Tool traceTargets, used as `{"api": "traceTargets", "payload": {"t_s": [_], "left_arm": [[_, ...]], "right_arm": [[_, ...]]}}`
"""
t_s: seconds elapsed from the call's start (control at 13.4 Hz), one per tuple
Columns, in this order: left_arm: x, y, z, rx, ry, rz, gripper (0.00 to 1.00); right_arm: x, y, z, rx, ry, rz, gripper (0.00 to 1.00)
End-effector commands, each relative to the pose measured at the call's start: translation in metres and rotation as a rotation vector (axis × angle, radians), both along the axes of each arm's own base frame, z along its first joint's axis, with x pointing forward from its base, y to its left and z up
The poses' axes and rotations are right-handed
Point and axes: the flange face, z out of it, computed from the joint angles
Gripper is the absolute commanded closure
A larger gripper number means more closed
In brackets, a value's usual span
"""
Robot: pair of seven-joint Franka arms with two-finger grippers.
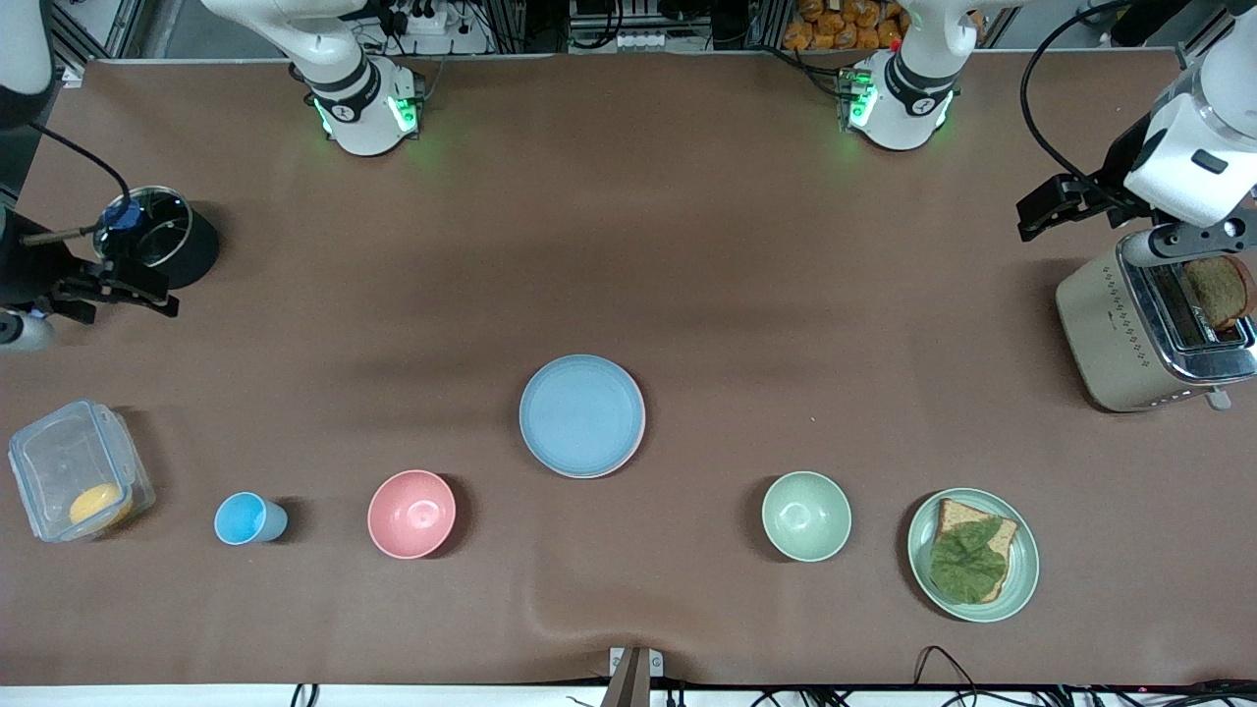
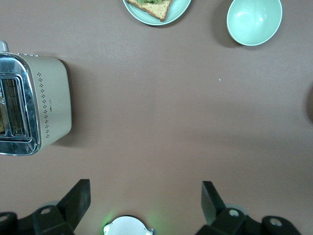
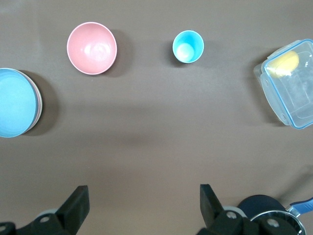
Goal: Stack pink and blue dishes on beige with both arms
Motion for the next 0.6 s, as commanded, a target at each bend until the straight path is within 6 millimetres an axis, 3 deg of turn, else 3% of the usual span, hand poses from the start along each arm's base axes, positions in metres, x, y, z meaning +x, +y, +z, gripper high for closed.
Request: {"api": "traceTargets", "payload": {"t_s": [0.0, 0.52], "left_arm": [[-0.001, 0.000, 0.005, 0.005, 0.005, -0.015, 0.00], [-0.002, 0.000, 0.008, -0.002, 0.000, -0.020, 0.00]], "right_arm": [[-0.010, -0.007, 0.014, -0.021, -0.010, 0.001, 0.00], [-0.033, -0.008, 0.037, -0.025, -0.005, -0.016, 0.00]]}}
